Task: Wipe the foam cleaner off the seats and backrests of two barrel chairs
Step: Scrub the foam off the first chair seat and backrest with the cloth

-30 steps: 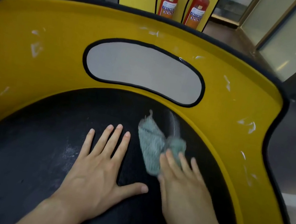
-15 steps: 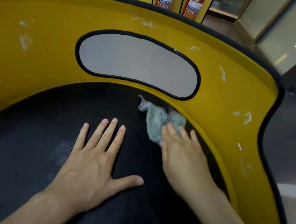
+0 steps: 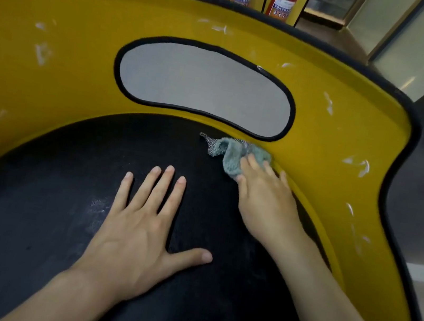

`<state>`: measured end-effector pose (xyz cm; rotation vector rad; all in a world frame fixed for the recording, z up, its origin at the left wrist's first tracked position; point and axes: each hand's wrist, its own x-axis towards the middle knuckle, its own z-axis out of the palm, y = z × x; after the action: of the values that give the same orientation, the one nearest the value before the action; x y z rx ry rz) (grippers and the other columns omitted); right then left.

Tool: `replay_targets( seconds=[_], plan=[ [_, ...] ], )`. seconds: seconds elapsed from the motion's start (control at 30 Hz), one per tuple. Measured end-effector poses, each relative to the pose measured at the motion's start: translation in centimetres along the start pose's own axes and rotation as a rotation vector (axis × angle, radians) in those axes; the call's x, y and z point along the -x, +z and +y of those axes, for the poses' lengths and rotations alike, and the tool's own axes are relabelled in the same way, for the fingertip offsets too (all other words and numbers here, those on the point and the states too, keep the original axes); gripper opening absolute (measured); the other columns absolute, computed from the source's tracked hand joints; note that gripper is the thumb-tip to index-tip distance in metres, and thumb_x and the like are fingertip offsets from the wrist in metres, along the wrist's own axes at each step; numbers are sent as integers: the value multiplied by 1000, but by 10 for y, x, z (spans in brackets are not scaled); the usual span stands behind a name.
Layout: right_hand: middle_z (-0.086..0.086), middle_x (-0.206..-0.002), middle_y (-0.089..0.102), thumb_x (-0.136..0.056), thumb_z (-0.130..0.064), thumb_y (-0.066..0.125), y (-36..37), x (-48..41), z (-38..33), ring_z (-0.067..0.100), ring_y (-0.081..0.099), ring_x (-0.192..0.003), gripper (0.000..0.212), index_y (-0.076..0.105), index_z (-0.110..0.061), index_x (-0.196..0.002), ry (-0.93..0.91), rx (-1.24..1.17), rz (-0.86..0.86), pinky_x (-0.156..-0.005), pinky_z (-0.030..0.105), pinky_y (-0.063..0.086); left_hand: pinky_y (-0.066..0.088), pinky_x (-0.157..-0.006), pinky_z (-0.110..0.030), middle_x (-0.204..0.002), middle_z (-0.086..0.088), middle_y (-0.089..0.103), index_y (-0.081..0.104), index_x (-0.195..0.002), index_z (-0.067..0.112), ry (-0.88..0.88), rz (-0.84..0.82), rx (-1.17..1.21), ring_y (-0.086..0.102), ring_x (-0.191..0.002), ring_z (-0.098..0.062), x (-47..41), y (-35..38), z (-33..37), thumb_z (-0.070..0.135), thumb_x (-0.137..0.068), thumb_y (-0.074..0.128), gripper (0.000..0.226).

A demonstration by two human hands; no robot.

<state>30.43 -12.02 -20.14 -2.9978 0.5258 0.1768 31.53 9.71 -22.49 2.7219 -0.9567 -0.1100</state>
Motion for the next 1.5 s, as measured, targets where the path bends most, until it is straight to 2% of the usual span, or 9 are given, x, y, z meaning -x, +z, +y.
replay_targets(
  seconds=[0.17, 0.33, 0.47, 0.63, 0.77, 0.93, 1.13, 1.3, 1.5],
  plan=[
    [-1, -153, 47, -102, -32, 31, 1, 94, -8, 25, 45, -141, 51, 48, -16, -148, 1, 33, -22, -114, 52, 34, 3, -123, -54, -169, -7, 9, 19, -162, 15, 7, -68, -23, 1, -158, -23, -1, 2, -2, 99, -78, 17, 118],
    [-5, -168, 9, -109, -33, 21, 1, 22, 2, 21, 8, -155, 53, 16, -21, -161, 14, 16, -20, -125, 46, 9, 15, -117, -55, -163, -13, 32, 39, -155, 10, 50, -18, -67, 26, -152, -31, -1, 13, -5, 96, -81, 29, 114],
    [-1, -165, 26, -110, -33, 23, -5, -31, -7, 24, 27, -150, 50, 30, -18, -157, 29, -18, 28, -123, 48, 16, 18, -115, -56, -161, -13, 36, 43, -153, 9, 42, 28, -103, 31, -150, -31, -2, 17, -5, 97, -80, 30, 115],
    [-4, -165, 25, -109, -33, 27, -3, 47, -1, 18, 23, -152, 51, 26, -20, -158, 37, -28, -8, -125, 43, 17, 17, -116, -56, -161, -13, 35, 42, -153, 9, 41, 31, -117, 30, -151, -31, -1, 17, -6, 96, -80, 30, 114],
    [4, -146, 54, -97, -35, 29, 2, 94, -10, 29, 56, -132, 57, 58, -11, -140, 35, 38, -44, -107, 48, 44, 17, -117, -57, -162, -14, 34, 42, -153, 9, 48, 17, -108, 29, -151, -30, 0, 17, -7, 96, -81, 30, 114],
    [-5, -168, 12, -110, -33, 21, -2, 18, 0, 22, 10, -154, 53, 14, -20, -161, 30, -8, 2, -125, 47, 9, 19, -115, -57, -159, -14, 39, 45, -151, 8, 48, 49, -128, 35, -148, -32, -3, 19, -6, 97, -79, 31, 115],
    [-1, -162, 32, -108, -33, 28, 0, 15, -2, 23, 32, -147, 50, 33, -18, -155, 78, 58, 33, -123, 49, 20, 17, -115, -56, -160, -13, 37, 43, -153, 10, 55, 58, -152, 34, -149, -32, -2, 20, -8, 96, -81, 31, 113],
    [3, -122, 72, -98, -38, 32, 9, 107, -8, 27, 70, -109, 54, 74, -11, -118, 37, 73, -11, -98, 49, 52, 18, -117, -58, -162, -13, 34, 42, -154, 9, 51, 38, -119, 30, -151, -31, -2, 21, -9, 96, -80, 31, 115],
    [-4, -165, 24, -109, -30, 24, -6, 16, 6, 22, 23, -151, 50, 26, -19, -157, 24, 20, 8, -123, 50, 16, 17, -116, -56, -161, -12, 36, 43, -153, 10, 59, 53, -127, 32, -150, -31, -2, 18, -7, 96, -81, 31, 113]
  ],
)
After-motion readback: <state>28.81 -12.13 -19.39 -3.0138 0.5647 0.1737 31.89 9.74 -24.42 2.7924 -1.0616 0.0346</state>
